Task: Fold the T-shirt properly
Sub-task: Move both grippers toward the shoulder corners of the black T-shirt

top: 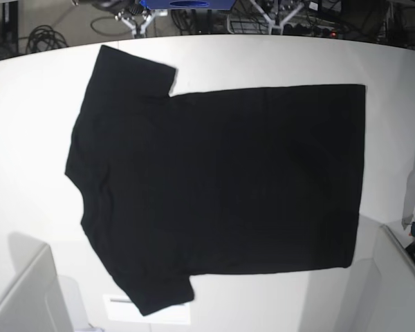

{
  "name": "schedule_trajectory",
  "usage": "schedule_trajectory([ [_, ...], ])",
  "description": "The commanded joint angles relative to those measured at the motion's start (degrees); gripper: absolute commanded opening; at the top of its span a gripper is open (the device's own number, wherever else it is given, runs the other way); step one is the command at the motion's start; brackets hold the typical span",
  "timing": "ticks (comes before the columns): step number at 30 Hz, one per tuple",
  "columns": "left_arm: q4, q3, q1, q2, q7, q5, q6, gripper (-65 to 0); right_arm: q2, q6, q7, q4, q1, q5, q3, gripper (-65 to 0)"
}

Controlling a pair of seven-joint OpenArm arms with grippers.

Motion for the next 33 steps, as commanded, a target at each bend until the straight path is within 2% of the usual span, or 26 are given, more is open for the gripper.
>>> schedule_trajectory([
  [1, 0.26, 0.16, 0.25, -0.28, -0.36, -0.01, 0.34, -64.7, 0.47, 0.32, 0.54, 1.23, -0.97, -0.08, -0.14, -19.5],
  [3, 0.26, 0.16, 0.34, -0.37, -0.27, -0.01, 0.34, -64.5, 0.82, 0.32, 0.89, 2.99, -2.73, -0.08, -0.14, -29.4],
  [6, 0.26, 0.34, 0.34, -0.46, -0.27, -0.01, 0.34, -64.5, 1.09, 0.32, 0.89, 4.04, -3.87, 0.19, 0.21, -54.6],
  [7, 0.26, 0.34, 0.34, -0.46, -0.27, 0.07, 0.34, -64.5, 1.0, 0.32, 0.89, 3.96, -3.96, 0.19, 0.21, -65.0],
  [12, 0.18, -0.28, 0.34, -0.46, 0.17, -0.01, 0.34, -64.0, 0.91, 0.32, 0.89, 4.04, -5.1, 0.19, 0.21, -65.0],
  [13, 0.18, -0.28, 0.43, -0.46, 0.17, -0.1, 0.34, -61.7, 0.91, 0.32, 0.89, 4.04, -5.1, 0.19, 0.21, -65.0],
  [14, 0.09, -0.36, 0.78, -0.37, 0.17, -0.1, 0.34, -57.4, 0.91, 0.32, 0.89, 4.04, -5.37, 0.19, 0.21, -65.0],
  [17, 0.18, -0.28, 1.66, -0.19, 0.08, -0.1, 0.34, -38.8, 0.82, 0.32, 0.89, 4.13, -5.54, 0.1, 0.03, -65.0],
  [18, 0.18, -0.28, 2.01, -0.19, -0.1, -0.1, 0.34, -34.1, 0.82, 0.32, 0.72, 4.13, -5.54, 0.01, -0.05, -65.0],
  [19, 0.18, -0.28, 2.36, -0.19, -0.27, -0.1, 0.34, -32.3, 0.82, 0.32, 0.63, 4.13, -5.54, 0.01, -0.05, -65.0],
  [21, 0.18, -0.28, 2.54, -0.19, -0.27, -0.1, 0.34, -35.5, 0.82, 0.32, 0.54, 4.13, -5.54, -0.08, -0.05, -65.0],
  [22, 0.18, -0.28, 2.63, -0.19, -0.19, -0.1, 0.34, -40.5, 0.82, 0.32, 0.54, 4.13, -5.54, -0.08, -0.14, -65.0],
  [25, 0.26, -0.28, 3.68, -0.19, -0.27, -0.1, 0.34, -65.0, 0.82, 0.23, 0.54, 4.13, -5.72, -0.08, -0.14, -65.0],
  [33, 0.44, -0.28, 3.59, -0.28, -0.27, -0.01, 0.34, -65.0, 0.82, 0.23, 0.89, 4.22, -5.72, 0.01, -0.05, -65.0],
])
